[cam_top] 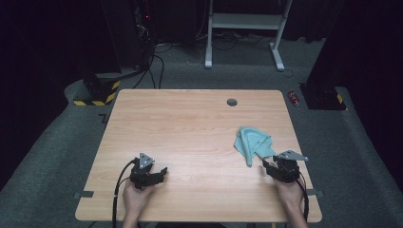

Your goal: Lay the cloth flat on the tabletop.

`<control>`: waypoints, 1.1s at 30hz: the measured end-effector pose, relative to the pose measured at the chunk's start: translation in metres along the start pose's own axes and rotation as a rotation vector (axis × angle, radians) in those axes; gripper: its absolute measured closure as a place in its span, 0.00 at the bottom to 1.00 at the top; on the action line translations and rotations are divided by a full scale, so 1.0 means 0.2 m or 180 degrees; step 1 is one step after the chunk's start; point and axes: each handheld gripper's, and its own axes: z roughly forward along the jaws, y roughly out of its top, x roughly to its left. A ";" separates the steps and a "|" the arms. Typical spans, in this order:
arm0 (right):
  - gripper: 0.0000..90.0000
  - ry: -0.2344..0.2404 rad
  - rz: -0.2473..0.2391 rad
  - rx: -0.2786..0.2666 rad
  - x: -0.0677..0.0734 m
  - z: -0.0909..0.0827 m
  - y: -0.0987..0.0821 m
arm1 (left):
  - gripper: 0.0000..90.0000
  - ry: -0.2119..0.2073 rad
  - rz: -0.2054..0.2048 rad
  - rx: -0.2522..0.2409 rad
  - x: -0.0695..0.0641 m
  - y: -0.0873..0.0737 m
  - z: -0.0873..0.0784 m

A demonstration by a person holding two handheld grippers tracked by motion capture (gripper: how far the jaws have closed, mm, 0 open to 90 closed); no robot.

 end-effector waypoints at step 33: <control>0.93 0.0157 -0.0654 0.0233 0.26 0.27 0.21 | 0.32 -0.0008 -0.0008 0.0001 0.00 0.00 0.00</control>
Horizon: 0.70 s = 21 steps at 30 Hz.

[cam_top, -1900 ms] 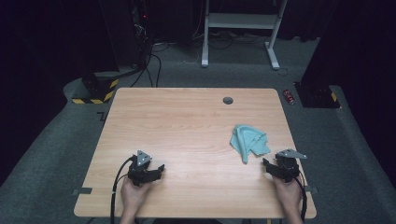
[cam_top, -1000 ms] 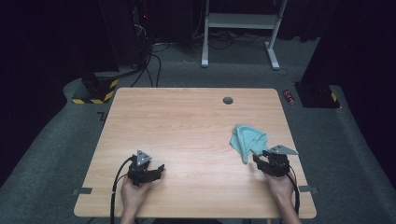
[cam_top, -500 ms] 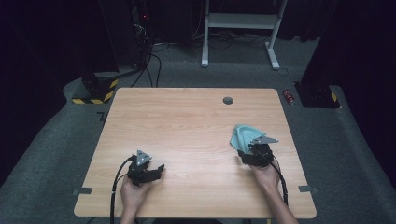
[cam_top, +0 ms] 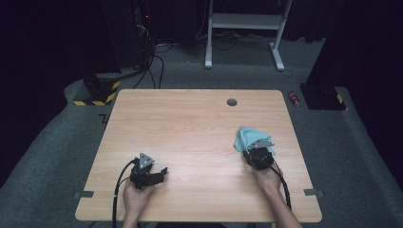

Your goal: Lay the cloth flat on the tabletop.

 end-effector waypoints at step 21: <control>0.97 0.0183 0.0081 -0.0133 0.03 -0.04 0.02 | 0.32 -0.0002 0.0004 -0.0003 0.00 0.00 0.00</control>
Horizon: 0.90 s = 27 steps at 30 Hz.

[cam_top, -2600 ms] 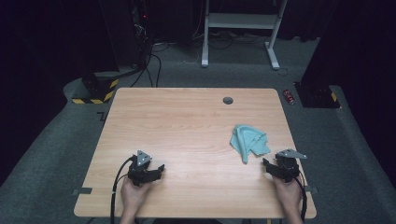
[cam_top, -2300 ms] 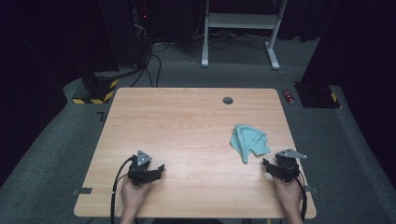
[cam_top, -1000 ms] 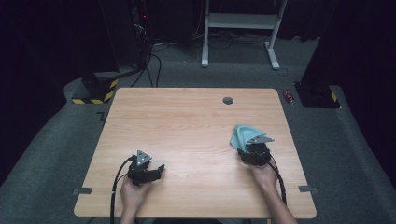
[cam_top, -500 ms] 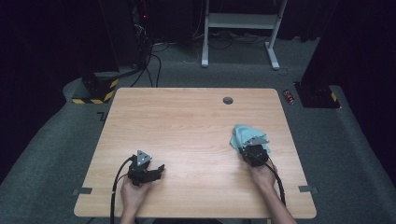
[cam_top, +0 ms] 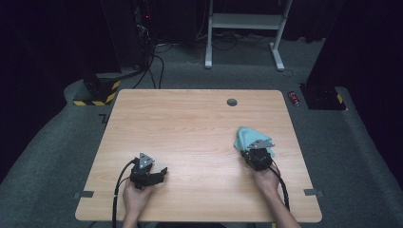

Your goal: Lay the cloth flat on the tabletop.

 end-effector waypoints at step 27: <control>0.98 0.0580 -0.0396 -0.0146 0.33 -0.02 0.06 | 0.32 0.0000 -0.0001 0.0000 0.00 0.00 0.00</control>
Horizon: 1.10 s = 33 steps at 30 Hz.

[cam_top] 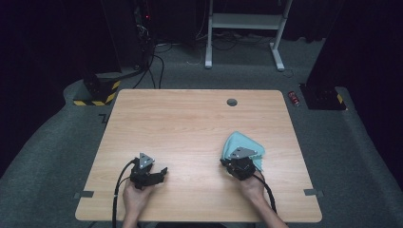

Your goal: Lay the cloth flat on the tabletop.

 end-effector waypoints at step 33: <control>0.80 0.0938 -0.0477 0.0037 0.48 0.20 0.13 | 0.35 0.0013 -0.0002 -0.0014 -0.01 0.00 0.00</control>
